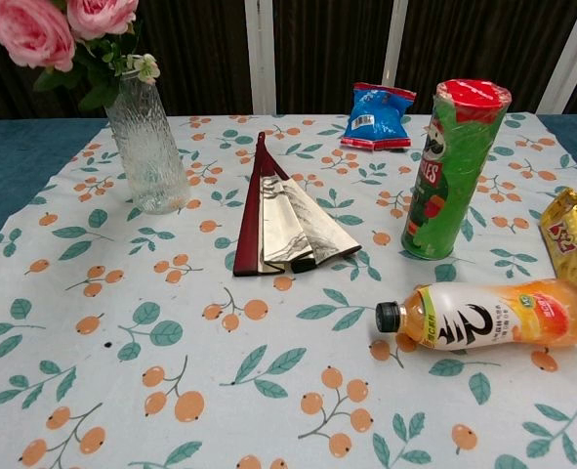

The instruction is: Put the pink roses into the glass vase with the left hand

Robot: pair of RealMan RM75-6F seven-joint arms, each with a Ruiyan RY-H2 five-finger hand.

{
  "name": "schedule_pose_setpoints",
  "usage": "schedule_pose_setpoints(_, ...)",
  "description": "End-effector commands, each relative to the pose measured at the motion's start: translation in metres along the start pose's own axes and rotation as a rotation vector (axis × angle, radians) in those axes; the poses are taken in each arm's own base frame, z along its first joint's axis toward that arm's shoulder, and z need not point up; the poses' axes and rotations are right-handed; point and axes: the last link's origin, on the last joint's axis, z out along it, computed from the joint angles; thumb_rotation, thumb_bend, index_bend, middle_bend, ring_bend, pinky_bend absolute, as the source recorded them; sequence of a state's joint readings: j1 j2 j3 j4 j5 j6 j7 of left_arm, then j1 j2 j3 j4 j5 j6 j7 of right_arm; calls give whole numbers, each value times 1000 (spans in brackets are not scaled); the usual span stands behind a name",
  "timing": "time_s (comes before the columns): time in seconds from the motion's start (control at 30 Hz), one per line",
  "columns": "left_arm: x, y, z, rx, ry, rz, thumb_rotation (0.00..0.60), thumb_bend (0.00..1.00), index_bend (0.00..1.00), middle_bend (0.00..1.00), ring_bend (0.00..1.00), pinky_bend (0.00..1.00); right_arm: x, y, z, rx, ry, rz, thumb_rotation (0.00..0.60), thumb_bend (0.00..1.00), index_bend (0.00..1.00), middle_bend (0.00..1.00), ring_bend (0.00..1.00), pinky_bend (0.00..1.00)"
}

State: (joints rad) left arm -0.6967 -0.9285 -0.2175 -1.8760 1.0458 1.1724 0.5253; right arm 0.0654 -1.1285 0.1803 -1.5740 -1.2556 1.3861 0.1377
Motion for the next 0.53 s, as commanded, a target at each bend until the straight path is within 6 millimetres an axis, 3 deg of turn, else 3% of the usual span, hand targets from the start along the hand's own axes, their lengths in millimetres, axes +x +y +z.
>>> schedule_pose_setpoints(0.03,-8,-31,-52,235,-46,121,600,131,65,157,0,0,1,-2,-1,10,-1,8,600,308,140,66,165,80)
schedule_pose_setpoints(0.2,-38,-37,-76,323,-107,159,600,131,62,173,0,0,2,-4,-2,25,-3,24,600,308,140,66,165,79)
schedule_pose_setpoints(0.37,-78,-32,-113,337,-85,62,600,131,80,177,0,0,1,-9,-4,47,-4,29,600,307,140,67,165,80)
schedule_pose_setpoints(0.53,-123,-41,-150,372,-50,-62,600,131,85,175,0,0,2,-15,-8,82,10,8,600,308,140,66,165,79)
